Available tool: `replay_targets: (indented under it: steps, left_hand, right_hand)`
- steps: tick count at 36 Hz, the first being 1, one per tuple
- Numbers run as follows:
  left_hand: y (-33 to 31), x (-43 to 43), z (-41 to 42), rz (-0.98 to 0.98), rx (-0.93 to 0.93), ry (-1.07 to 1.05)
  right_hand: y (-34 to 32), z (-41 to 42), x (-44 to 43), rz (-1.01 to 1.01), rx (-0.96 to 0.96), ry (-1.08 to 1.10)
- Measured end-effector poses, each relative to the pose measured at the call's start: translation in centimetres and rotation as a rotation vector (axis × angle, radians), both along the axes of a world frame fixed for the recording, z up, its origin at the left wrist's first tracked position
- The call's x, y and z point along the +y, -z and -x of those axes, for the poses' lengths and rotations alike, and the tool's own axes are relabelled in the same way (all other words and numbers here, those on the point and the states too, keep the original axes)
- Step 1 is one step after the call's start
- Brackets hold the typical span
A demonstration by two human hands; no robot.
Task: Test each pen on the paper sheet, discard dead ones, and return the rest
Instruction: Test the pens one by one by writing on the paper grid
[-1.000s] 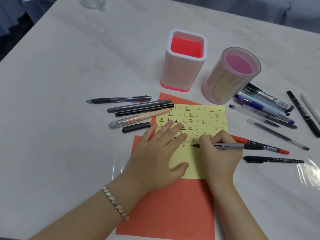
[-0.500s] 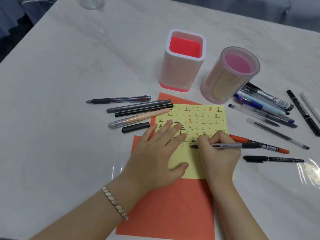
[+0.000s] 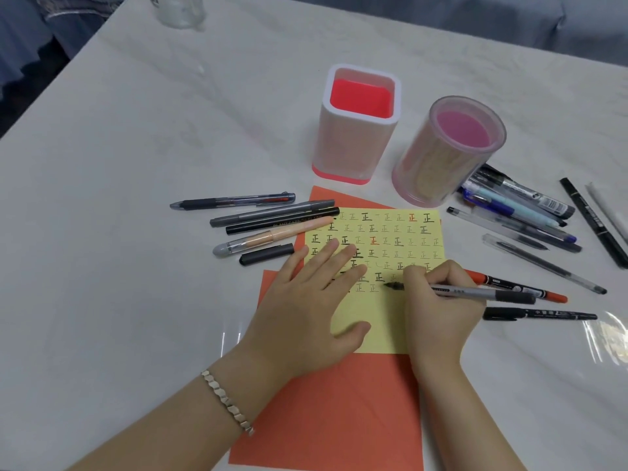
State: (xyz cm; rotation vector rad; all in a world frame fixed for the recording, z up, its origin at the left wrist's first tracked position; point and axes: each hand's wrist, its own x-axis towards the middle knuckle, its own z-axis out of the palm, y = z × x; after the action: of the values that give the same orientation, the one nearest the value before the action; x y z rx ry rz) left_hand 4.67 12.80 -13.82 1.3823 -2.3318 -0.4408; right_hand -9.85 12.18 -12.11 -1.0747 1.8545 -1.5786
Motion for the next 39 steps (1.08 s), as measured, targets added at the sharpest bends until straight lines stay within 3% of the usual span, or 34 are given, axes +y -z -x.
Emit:
replay_targets:
  steps: [6, 11, 17, 25, 32, 39]
  left_hand:
    - [-0.2, 0.1, -0.2, 0.020, 0.059, 0.020]
    - [-0.6, 0.0, -1.1, 0.220, 0.129, -0.079]
    - [-1.6, -0.8, -3.7, 0.214, 0.013, -0.365]
    - [-1.9, -1.4, -4.9, 0.200, -0.167, -0.326]
    - [-6.1, 0.4, -1.6, -0.160, 0.380, -0.243]
    - [-8.3, 1.3, 0.1, -0.198, 0.523, -0.138]
  right_hand:
    - [-0.2, 0.6, 0.0, -0.035, -0.028, -0.016]
    - [-0.7, 1.1, 0.8, -0.115, -0.073, -0.084]
    - [-2.1, 1.9, 2.0, -0.177, -0.084, -0.176]
    - [-3.7, 2.5, 2.7, -0.212, -0.153, -0.324]
    - [-5.5, 2.8, 3.2, -0.115, -0.394, -0.388]
    - [-7.8, 3.4, 3.8, -0.048, -0.505, -0.373]
